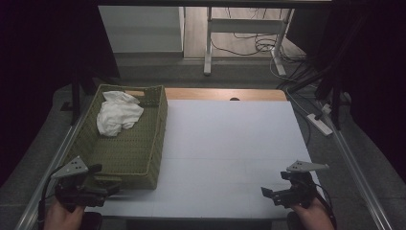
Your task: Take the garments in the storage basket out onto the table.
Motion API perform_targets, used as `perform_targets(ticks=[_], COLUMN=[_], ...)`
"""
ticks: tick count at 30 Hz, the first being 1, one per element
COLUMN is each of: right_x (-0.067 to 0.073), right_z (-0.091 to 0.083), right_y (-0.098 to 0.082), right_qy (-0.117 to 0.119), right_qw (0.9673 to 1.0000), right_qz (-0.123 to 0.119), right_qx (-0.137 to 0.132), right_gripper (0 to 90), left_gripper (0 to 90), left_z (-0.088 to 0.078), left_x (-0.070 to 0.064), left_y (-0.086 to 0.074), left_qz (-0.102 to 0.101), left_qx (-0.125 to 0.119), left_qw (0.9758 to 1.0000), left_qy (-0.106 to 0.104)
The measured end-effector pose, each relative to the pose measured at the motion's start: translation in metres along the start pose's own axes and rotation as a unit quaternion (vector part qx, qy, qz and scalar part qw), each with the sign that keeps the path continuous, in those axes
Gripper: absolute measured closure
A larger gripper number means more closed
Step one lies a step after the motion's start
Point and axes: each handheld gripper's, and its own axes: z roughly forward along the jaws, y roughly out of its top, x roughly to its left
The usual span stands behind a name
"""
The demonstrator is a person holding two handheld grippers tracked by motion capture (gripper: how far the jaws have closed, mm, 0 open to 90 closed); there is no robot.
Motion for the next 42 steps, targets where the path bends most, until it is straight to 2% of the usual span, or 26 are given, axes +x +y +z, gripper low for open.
perform_targets(ticks=[4,5,10,15,24,28,29,33,37,40,42], right_x=[0.0,0.0,0.0,0.0,0.0,0.0,0.0,0.0,0.0,0.0,0.0], right_z=[0.0,0.0,0.001,0.001,0.002,0.002,0.002,0.002,0.002,0.003,0.003], right_y=[0.0,0.0,0.0,0.0,0.001,0.001,0.001,0.001,0.001,0.001,0.001], right_qy=[0.0,0.0,0.001,0.001,0.001,0.001,0.002,0.002,0.003,0.003,0.003], right_qw=[1.0,1.0,1.0,1.0,1.0,1.0,0.9999,0.9999,0.9999,0.9999,0.9999], right_qz=[0.0,0.001,0.002,0.002,0.002,0.001,0.0,0.0,0.001,0.001,0.0], right_qx=[0.002,0.003,0.003,0.005,0.007,0.009,0.01,0.01,0.011,0.012,0.012], right_gripper=[0.7,0.7,0.7,0.8,0.7,0.8,0.8,0.8,0.9,0.9,1.0], left_gripper=[0.0,0.0,0.0,0.0,0.0,0.0,0.0,0.0,0.0,0.0,0.0], left_z=[0.001,0.001,0.006,0.01,0.013,0.016,0.018,0.023,0.026,0.029,0.031], left_x=[0.003,0.004,0.007,0.01,0.019,0.022,0.025,0.033,0.04,0.048,0.05], left_y=[0.001,0.004,0.01,0.014,0.024,0.031,0.036,0.043,0.047,0.055,0.057], left_qz=[-0.003,0.005,0.013,0.013,0.006,0.007,0.009,0.005,0.004,0.006,0.004], left_qx=[-0.006,0.0,0.016,0.02,0.013,0.023,0.029,0.041,0.041,0.041,0.041], left_qw=[1.0,1.0,0.9997,0.9996,0.9999,0.9996,0.9993,0.9987,0.9989,0.9991,0.9992], left_qy=[-0.006,0.002,0.011,0.011,-0.006,-0.011,-0.022,-0.028,-0.022,-0.006,-0.004])
